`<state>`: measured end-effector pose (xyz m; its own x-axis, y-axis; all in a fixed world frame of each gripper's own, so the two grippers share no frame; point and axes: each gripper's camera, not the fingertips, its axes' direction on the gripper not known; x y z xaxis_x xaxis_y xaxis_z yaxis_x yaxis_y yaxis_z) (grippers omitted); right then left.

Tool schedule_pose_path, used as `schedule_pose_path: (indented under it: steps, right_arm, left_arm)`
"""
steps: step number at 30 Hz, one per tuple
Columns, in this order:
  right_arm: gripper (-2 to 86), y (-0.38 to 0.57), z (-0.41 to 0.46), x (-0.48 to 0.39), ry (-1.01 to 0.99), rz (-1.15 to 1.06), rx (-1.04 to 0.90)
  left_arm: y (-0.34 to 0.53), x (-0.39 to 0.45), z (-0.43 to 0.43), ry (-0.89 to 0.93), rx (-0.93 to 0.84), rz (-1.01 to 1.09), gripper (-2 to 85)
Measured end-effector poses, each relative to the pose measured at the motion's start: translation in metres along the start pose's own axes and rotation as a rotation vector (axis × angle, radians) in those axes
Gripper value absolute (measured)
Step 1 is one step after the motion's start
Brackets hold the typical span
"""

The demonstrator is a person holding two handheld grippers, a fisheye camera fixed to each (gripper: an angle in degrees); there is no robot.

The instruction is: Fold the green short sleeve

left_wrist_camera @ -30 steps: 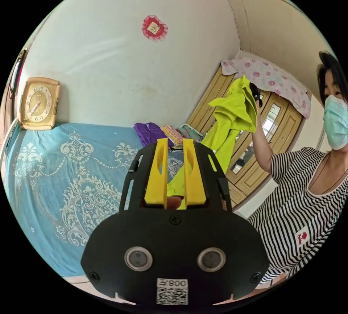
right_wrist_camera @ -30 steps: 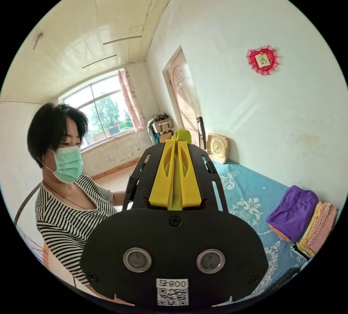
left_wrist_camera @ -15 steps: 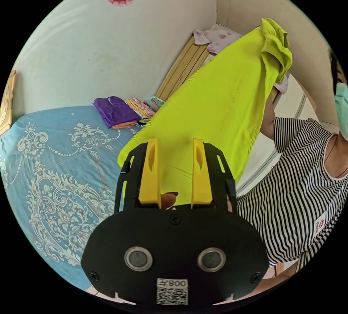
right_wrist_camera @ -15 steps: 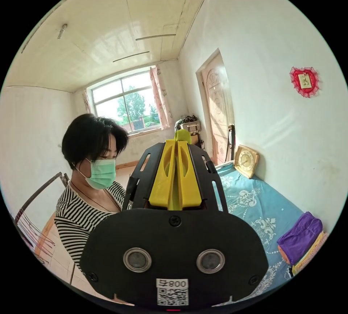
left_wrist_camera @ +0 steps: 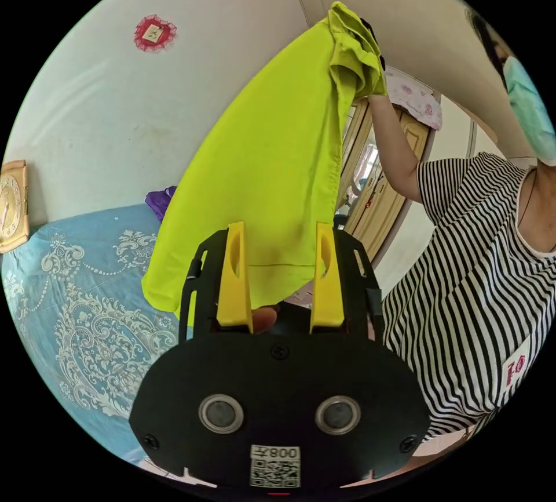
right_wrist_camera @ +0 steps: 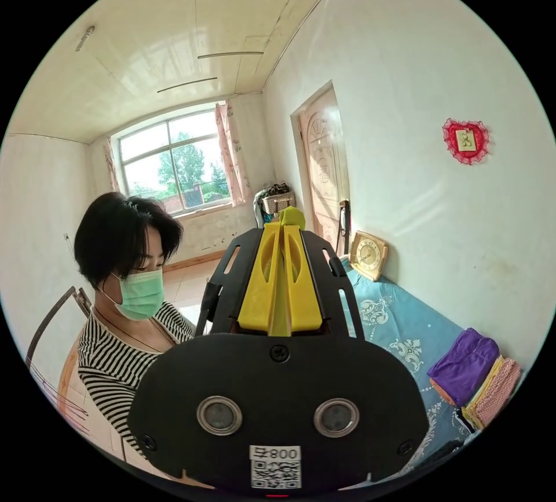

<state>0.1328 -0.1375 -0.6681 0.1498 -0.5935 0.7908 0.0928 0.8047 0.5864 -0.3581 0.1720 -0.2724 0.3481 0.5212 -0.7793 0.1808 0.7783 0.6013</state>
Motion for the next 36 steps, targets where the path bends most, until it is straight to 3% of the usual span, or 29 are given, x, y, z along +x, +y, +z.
schedule_pose_path:
  steps: [7,12,15,25,36]
  right_arm:
    - [0.3,0.02,0.021,0.015,-0.038,0.057,0.044]
    - [0.3,0.029,0.027,0.022,-0.076,0.048,0.048]
    - [0.3,0.033,0.021,0.029,-0.064,0.04,0.043]
    - [0.2,0.093,-0.065,0.105,0.059,0.143,0.108]
    - [0.2,0.209,-0.149,0.199,0.02,0.261,0.101]
  left_arm:
    - [0.006,0.101,0.01,-0.048,-0.095,0.01,15.9]
    - [-0.007,0.139,0.013,-0.259,-0.118,0.048,12.8]
    - [-0.015,0.145,0.004,-0.352,-0.115,-0.017,6.3]
    - [-0.048,0.14,-0.128,-0.58,0.056,-0.163,1.3]
    - [-0.131,0.164,-0.237,-0.735,0.195,-0.049,1.0]
